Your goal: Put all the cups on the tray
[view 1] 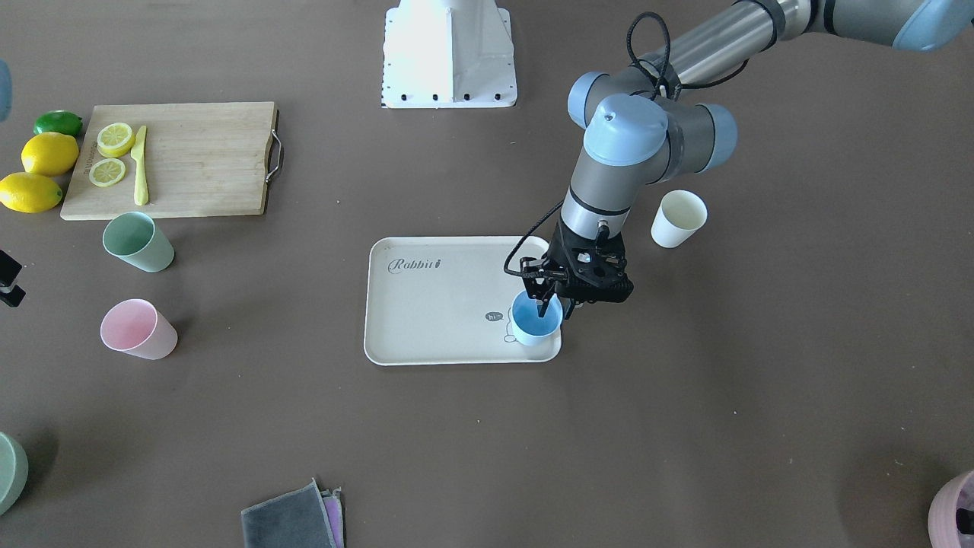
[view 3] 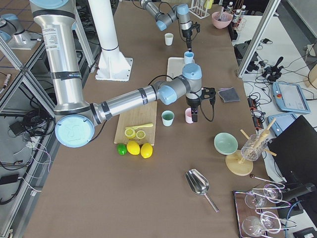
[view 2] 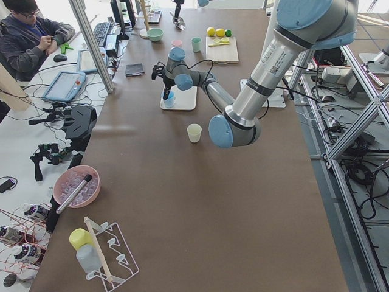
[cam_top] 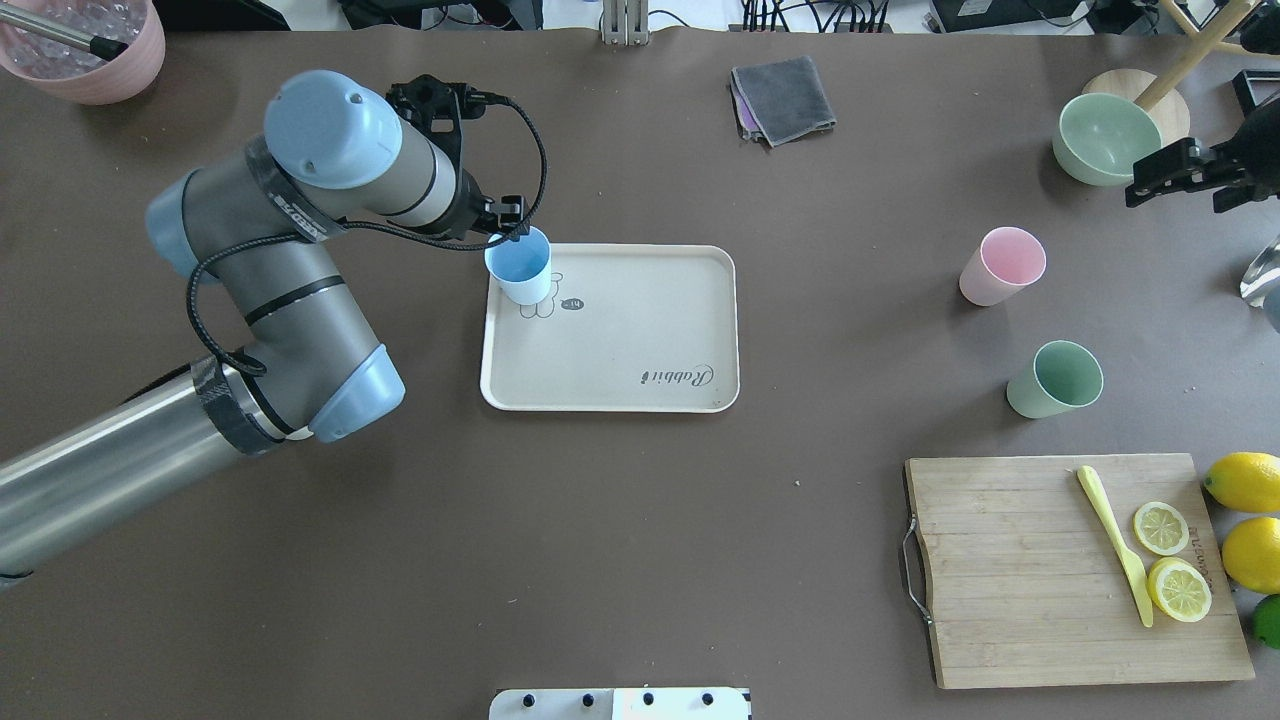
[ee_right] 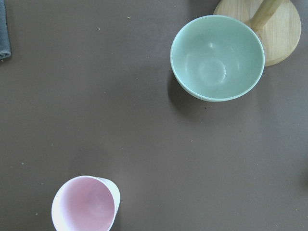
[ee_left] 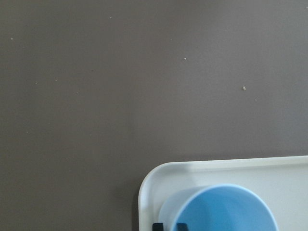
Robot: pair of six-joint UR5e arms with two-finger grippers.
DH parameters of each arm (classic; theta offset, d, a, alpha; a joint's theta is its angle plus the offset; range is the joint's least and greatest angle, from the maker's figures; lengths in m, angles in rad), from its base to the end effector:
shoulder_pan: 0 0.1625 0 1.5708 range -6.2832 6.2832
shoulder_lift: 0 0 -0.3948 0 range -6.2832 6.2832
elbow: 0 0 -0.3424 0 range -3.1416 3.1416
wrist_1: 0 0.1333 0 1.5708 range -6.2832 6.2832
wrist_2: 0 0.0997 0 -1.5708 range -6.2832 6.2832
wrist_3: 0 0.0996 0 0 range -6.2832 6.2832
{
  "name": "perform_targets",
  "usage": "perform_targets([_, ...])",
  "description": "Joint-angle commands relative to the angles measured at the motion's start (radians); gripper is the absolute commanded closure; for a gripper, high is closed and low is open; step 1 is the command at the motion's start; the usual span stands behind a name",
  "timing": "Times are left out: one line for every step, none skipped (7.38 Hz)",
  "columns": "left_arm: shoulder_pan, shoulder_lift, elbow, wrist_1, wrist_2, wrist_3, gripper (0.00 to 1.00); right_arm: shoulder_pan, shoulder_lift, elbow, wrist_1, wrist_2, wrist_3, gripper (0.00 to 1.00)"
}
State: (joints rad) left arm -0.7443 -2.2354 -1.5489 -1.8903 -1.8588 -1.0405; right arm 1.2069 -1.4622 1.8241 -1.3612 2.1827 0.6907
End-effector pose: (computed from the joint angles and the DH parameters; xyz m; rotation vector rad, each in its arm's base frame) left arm 0.4091 -0.5196 0.2408 0.3549 0.9250 -0.0577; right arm -0.1036 -0.4859 0.4484 0.1787 -0.7921 0.1339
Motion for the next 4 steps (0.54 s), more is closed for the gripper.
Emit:
perform_targets([-0.155, 0.031, -0.136, 0.193, -0.142, 0.214, 0.01, -0.029, -0.131, 0.125, -0.004, 0.029, 0.007, 0.0])
perform_targets([-0.224, 0.066, -0.166, 0.221, -0.208, 0.317, 0.01, -0.085, -0.173, 0.153, 0.007, 0.014, 0.077, 0.0])
perform_targets([-0.248, 0.092, -0.166, 0.22, -0.22, 0.371, 0.01, -0.145, -0.178, 0.153, 0.008, -0.015, 0.092, 0.0])
perform_targets([-0.248, 0.092, -0.165, 0.221, -0.214, 0.372, 0.01, -0.202, -0.193, 0.15, 0.023, -0.049, 0.104, 0.0])
